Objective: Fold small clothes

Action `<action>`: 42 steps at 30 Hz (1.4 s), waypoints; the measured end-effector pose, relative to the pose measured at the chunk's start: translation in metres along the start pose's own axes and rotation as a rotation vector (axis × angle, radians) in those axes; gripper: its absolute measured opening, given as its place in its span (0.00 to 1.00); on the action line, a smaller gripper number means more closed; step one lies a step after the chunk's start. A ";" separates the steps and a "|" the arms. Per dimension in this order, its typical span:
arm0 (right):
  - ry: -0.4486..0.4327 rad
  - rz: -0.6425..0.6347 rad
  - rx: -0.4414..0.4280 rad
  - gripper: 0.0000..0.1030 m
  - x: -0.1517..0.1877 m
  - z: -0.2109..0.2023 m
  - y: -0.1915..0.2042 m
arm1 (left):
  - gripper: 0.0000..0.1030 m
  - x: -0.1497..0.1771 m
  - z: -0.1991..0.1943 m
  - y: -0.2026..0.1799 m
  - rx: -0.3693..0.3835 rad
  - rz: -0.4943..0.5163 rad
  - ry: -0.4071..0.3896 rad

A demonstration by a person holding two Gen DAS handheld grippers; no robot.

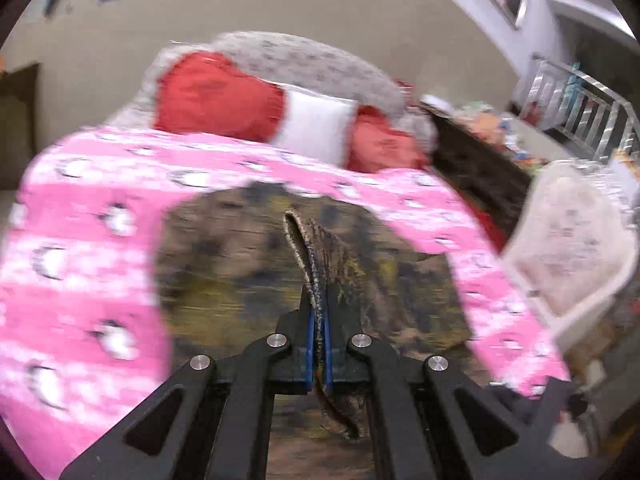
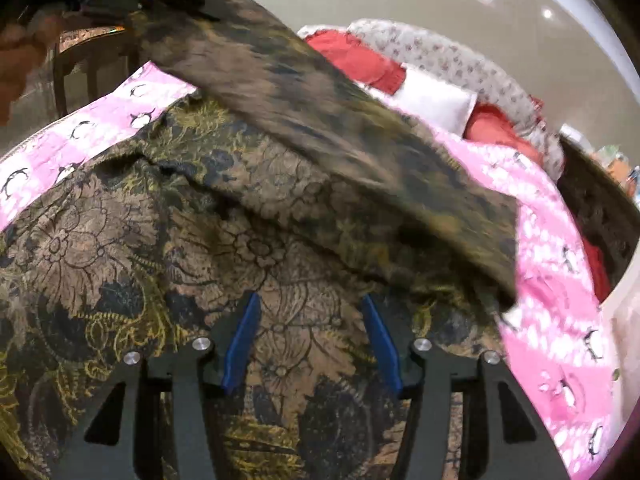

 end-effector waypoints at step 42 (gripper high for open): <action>-0.089 0.533 -0.015 0.15 -0.039 -0.015 -0.164 | 0.13 0.082 0.082 0.077 -0.222 -0.163 0.075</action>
Point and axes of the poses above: each gripper's, at about its wrist camera, not at the fingertips, and z roughly the way its jaws point, y to its left, x to its underside, the point moved 7 cm from there along z, roughly the way its jaws point, and after that the axes turned 5 degrees about -x, right-handed, at the moved point
